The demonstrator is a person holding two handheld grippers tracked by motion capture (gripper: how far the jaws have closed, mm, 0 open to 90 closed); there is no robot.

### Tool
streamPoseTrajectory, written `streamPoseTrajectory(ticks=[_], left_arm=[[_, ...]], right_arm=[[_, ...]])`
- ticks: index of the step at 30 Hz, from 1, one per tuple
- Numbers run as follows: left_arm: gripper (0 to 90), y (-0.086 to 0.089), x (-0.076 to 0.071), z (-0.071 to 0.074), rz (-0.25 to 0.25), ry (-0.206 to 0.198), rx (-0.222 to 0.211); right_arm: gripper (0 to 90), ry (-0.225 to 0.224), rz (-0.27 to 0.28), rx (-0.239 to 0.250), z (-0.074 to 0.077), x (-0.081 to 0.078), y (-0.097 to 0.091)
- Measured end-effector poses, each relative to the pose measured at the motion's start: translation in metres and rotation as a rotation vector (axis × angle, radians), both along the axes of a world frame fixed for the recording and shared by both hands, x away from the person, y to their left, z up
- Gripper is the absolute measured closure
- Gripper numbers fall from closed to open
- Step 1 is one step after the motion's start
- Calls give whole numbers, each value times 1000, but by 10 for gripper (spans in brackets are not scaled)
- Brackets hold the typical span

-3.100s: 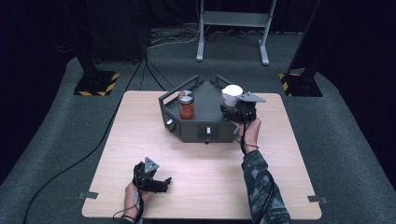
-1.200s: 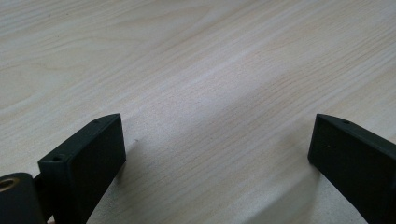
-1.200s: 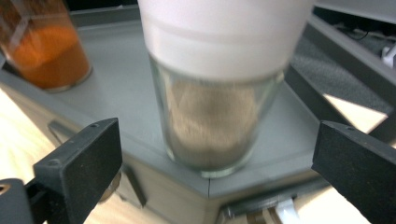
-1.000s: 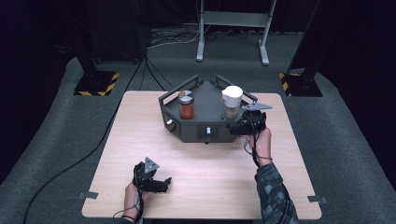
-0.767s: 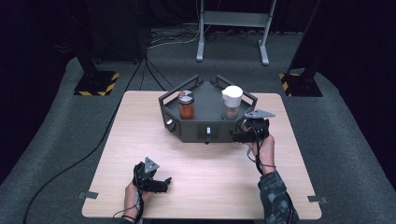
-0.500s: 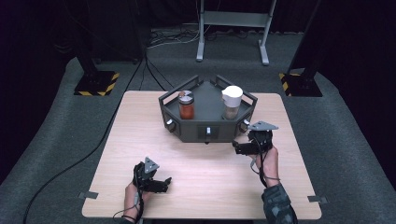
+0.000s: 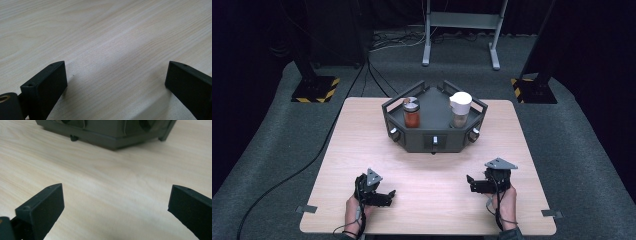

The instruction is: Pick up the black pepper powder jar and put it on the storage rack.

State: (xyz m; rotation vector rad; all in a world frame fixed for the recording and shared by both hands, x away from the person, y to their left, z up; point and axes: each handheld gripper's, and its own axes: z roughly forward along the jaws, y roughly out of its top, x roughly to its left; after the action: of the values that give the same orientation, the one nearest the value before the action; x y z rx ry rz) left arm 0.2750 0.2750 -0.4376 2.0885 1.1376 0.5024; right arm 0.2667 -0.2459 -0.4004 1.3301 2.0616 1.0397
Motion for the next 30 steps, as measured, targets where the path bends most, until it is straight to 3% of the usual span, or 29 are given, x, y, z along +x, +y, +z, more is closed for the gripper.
streamPoseTrajectory(ticks=[10, 17, 26, 30], left_arm=[[35, 0, 0, 0, 0, 1, -1], [35, 1, 2, 1, -3, 8, -2], [34, 1, 2, 0, 0, 9, -5], [34, 1, 1, 1, 0, 9, -2]], right_arm=[[0, 36, -69, -47, -21, -25, -12], [0, 36, -94, -20, -33, -35, -22], [0, 29, -107, -4, -38, -38, -26], [0, 37, -102, -30, -37, -35, -22]])
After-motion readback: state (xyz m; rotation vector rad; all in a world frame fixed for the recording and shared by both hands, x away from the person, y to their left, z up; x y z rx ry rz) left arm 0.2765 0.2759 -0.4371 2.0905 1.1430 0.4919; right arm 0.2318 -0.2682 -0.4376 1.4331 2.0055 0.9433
